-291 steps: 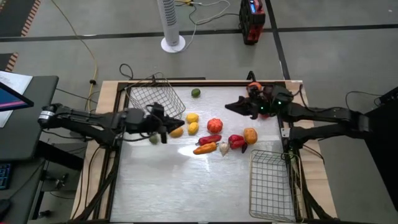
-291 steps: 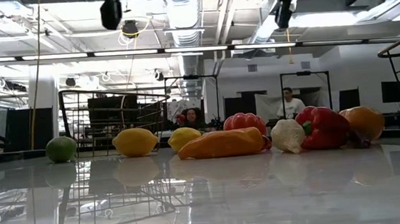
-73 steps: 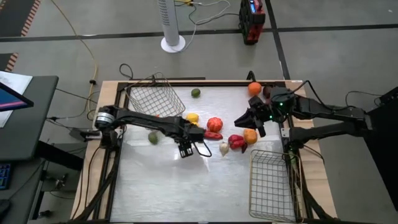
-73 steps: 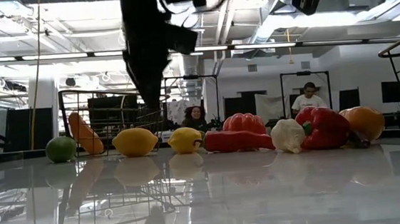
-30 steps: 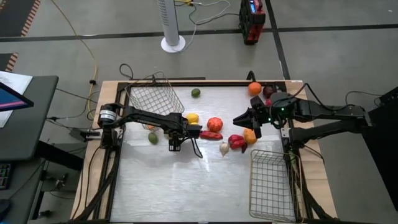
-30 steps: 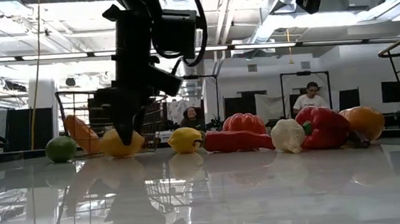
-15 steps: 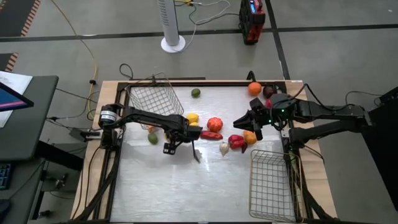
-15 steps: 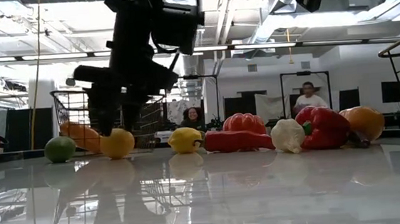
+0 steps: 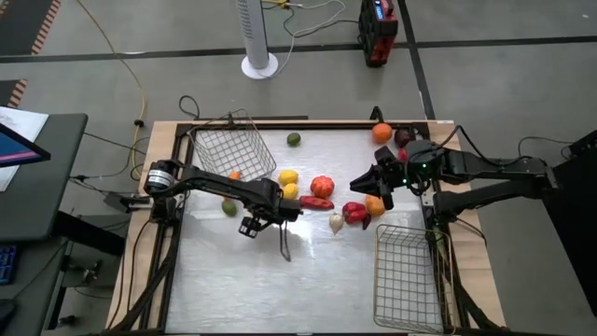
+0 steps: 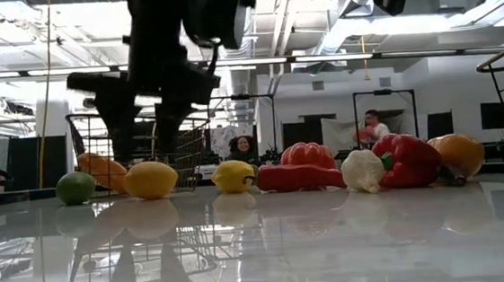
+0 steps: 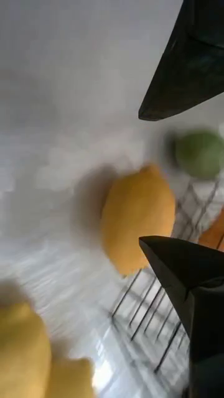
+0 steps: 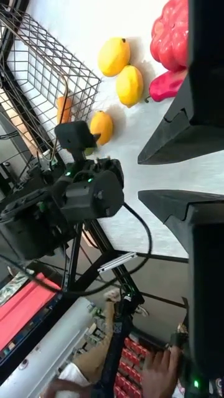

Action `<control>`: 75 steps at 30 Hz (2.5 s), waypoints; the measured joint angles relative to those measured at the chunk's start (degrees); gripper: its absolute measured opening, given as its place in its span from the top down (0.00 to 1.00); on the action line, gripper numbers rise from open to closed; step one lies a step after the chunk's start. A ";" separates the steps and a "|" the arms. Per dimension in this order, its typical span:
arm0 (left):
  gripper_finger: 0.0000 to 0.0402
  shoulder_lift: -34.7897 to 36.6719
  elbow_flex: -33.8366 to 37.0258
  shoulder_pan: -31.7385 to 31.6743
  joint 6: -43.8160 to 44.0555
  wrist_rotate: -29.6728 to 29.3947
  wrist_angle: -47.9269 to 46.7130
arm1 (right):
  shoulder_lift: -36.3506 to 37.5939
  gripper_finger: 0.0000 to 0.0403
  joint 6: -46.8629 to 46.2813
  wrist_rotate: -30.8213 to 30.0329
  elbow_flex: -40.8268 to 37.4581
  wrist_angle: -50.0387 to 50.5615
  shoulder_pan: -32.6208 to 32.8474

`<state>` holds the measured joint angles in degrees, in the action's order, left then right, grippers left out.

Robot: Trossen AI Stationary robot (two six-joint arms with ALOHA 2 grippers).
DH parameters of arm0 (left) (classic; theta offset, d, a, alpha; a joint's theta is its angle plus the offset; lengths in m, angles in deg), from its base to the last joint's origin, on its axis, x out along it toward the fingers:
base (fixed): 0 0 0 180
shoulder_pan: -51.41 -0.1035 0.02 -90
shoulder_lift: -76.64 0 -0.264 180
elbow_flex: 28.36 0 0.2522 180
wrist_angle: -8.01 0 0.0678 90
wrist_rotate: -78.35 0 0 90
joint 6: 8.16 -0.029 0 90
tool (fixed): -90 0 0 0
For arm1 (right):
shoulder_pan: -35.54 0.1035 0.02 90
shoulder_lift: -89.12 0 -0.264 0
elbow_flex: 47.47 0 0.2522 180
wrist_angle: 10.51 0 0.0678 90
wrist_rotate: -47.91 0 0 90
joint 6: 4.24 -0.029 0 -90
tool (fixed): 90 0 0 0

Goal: Sort produce into baskets
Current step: Put the bottom left lemon into the bottom wire basket

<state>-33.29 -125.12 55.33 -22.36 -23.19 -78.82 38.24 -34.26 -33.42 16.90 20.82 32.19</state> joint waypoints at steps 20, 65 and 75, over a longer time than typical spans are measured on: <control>0.24 0.15 -0.85 8.34 59.52 -5.25 8.25 | 0.00 0.74 5.05 -1.08 0.00 0.02 -0.07; 0.47 3.52 9.24 0.65 32.68 -8.64 15.34 | 0.00 0.74 3.53 -0.03 0.00 -0.35 0.89; 0.47 19.96 11.28 0.01 33.64 -17.90 29.92 | 0.00 0.74 4.84 -0.02 0.00 -0.31 0.89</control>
<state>-13.33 -113.84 55.34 11.28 -41.09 -48.90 38.24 -29.42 -33.44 16.90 20.51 33.08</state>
